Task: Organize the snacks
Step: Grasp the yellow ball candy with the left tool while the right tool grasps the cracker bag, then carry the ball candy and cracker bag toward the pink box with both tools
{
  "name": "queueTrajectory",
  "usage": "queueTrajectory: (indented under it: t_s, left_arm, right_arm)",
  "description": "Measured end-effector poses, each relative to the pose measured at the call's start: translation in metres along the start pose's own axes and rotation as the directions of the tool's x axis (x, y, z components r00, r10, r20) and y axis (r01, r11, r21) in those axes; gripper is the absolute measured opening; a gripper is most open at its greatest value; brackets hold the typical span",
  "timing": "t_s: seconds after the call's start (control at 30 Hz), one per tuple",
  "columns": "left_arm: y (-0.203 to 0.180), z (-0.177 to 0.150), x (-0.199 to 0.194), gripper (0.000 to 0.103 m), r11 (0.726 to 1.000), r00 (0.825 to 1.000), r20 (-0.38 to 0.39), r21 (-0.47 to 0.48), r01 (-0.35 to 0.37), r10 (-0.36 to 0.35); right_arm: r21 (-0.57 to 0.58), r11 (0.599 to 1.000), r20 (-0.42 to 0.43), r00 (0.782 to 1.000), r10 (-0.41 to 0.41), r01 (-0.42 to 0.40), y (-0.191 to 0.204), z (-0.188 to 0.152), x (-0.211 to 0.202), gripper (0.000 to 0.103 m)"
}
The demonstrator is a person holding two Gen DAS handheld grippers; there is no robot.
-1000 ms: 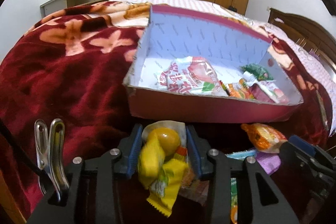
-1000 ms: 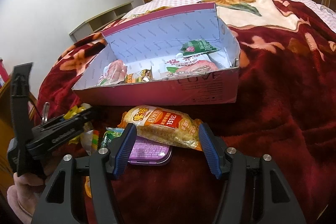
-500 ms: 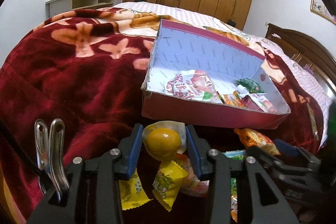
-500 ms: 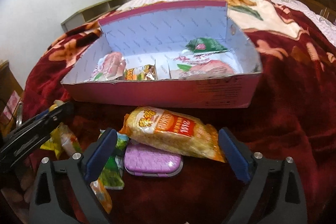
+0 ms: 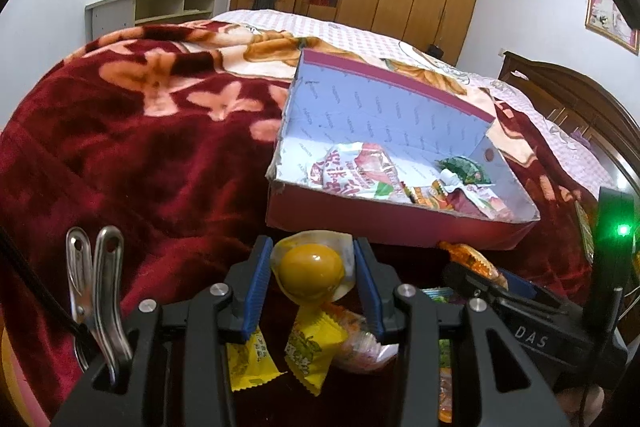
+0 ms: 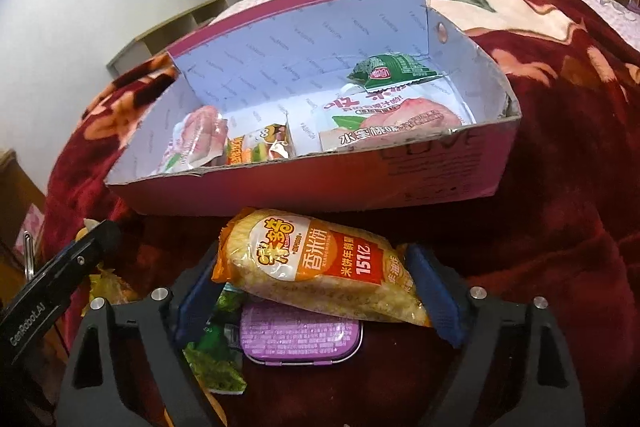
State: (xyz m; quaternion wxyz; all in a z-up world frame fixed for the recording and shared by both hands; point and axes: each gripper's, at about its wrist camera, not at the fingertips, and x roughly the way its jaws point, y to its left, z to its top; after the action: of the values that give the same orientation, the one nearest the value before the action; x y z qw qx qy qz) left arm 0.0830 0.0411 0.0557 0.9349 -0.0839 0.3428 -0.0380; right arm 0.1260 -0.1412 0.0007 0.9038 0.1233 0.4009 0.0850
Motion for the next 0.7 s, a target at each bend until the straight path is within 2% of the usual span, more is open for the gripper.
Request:
queueTrajectory:
  t_s: [0.4,0.7]
  left_arm:
    - [-0.013,0.001,-0.025,0.043,1.0,0.999,0.046,0.03,-0.001,-0.001]
    - [-0.024,0.002,-0.033,0.043,0.998,0.999,0.047,0.054,0.008,-0.01]
  right_arm:
    - [-0.06,0.997,0.067,0.997,0.044,-0.04,0.014,-0.01,-0.032,0.088]
    - [-0.087,0.994,0.108,0.991,0.076,-0.066,0.021,-0.013,-0.055,0.088]
